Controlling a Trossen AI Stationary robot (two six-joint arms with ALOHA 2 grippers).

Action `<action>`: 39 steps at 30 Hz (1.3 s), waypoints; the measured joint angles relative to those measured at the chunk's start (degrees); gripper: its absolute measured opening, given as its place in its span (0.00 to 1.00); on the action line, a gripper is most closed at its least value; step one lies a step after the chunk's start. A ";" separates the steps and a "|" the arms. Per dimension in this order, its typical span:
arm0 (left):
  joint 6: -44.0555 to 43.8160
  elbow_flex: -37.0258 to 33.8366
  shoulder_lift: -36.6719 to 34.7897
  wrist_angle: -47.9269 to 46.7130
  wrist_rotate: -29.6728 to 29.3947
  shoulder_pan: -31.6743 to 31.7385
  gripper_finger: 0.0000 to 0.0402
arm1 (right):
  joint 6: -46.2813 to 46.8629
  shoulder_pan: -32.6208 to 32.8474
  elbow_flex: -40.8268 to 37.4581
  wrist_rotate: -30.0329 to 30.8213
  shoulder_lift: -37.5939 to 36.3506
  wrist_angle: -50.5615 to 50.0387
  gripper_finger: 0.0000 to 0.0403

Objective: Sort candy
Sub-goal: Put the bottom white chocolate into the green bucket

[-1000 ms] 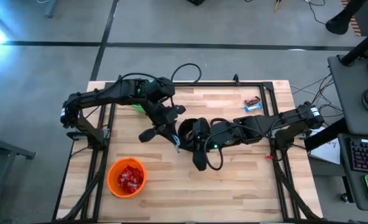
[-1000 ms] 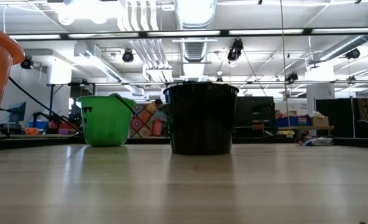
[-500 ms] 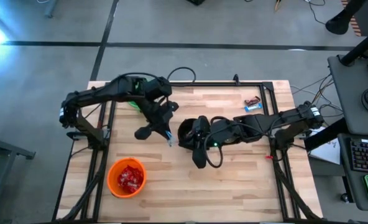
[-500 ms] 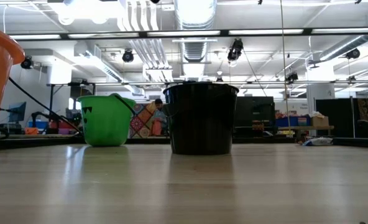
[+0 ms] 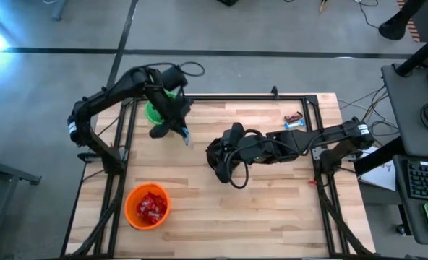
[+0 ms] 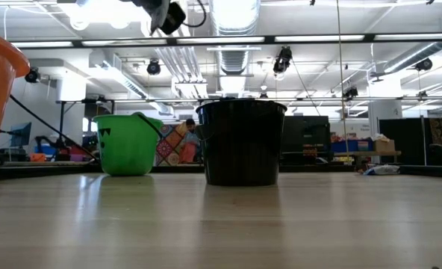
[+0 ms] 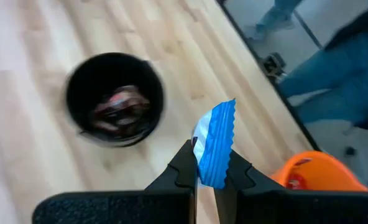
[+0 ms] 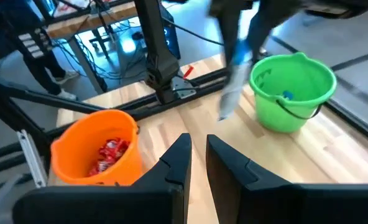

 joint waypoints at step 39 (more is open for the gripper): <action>-12.35 -0.05 0.15 2.49 -19.08 31.25 0.02 | 5.74 -9.16 -0.07 -3.12 -0.01 -36.26 0.49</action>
